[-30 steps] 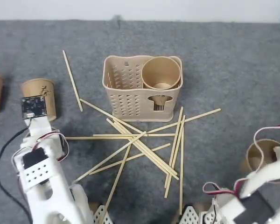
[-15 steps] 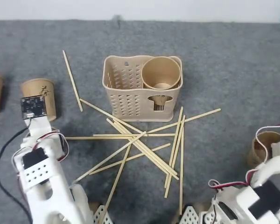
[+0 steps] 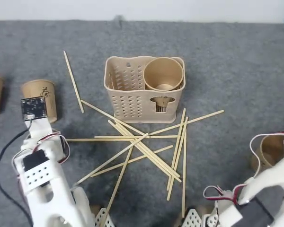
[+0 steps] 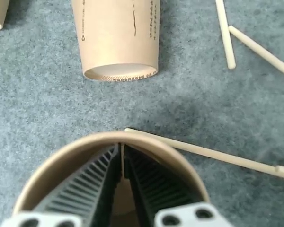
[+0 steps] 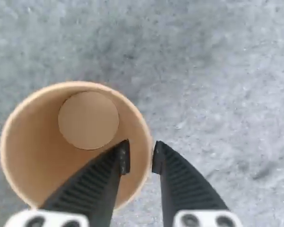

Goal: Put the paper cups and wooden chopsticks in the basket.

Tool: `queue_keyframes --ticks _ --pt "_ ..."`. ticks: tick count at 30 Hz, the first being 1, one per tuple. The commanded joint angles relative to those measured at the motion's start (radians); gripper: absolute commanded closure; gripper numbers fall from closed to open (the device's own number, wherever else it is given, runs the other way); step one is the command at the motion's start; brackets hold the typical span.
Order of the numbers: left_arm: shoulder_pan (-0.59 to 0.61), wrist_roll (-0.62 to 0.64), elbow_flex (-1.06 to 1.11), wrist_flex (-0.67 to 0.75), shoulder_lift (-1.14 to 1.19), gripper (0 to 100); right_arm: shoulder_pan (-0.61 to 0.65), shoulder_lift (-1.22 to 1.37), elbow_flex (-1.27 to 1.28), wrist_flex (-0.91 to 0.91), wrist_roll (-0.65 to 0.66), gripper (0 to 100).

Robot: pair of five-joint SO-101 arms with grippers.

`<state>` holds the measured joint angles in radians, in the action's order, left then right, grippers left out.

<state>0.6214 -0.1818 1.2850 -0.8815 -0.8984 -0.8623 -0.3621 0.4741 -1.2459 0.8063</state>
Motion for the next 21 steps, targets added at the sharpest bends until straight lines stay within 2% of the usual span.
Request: queue_keyframes --ticks 1,19,21 --pt "-0.006 0.003 -0.007 0.025 0.000 99 -0.016 -0.073 -0.058 -0.030 -0.008 91.2" --pt "-0.005 0.003 -0.005 0.023 0.000 99 -0.016 -0.004 -0.037 -0.004 -0.006 95.6" --pt "-0.005 0.003 -0.005 0.023 0.000 99 -0.016 -0.007 -0.037 -0.004 -0.006 99.5"
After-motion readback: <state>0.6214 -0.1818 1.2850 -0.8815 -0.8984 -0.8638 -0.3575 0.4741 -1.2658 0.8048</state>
